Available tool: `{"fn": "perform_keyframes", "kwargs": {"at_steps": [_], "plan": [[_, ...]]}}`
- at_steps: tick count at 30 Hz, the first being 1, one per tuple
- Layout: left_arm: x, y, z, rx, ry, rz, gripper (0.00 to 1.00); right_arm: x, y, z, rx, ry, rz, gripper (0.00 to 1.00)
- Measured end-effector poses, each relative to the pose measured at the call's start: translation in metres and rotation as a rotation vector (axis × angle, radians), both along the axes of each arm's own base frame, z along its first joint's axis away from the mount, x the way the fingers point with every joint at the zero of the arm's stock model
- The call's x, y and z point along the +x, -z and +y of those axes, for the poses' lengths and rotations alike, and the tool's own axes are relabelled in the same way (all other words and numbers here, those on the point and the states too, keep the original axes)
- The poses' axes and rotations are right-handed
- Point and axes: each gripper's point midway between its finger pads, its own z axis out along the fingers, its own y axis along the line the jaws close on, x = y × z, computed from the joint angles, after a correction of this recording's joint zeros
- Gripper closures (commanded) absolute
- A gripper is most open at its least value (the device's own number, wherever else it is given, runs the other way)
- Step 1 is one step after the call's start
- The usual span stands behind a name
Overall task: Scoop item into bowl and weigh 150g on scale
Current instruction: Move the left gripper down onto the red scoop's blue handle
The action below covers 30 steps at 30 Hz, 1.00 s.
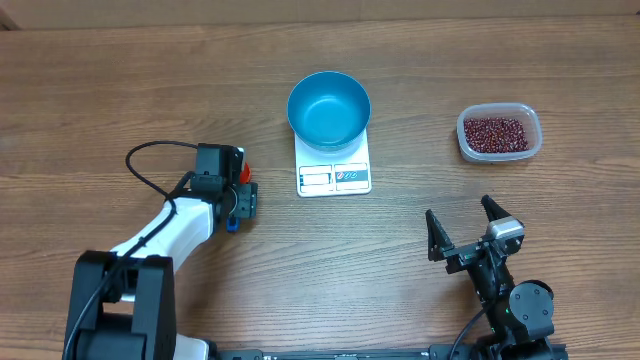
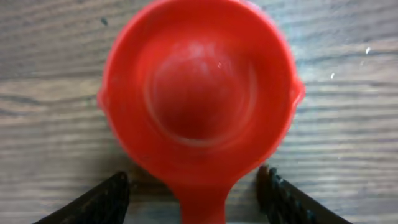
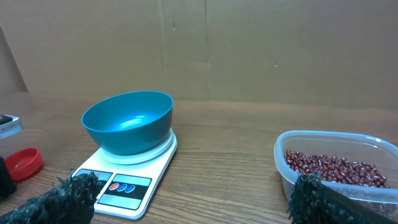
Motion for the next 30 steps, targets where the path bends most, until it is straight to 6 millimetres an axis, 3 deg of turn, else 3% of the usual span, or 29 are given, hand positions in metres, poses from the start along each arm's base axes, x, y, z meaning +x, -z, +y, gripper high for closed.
{"fn": "perform_keyframes", "kwargs": {"at_steps": [13,30], "plan": [[0.005,0.001,0.012,-0.029,-0.059,0.000,0.60,0.000,0.000,0.000,0.000,0.000,0.001,0.00],[0.009,0.000,0.007,-0.053,-0.052,-0.002,0.81,0.000,0.000,0.000,0.000,0.000,0.001,0.00]]}}
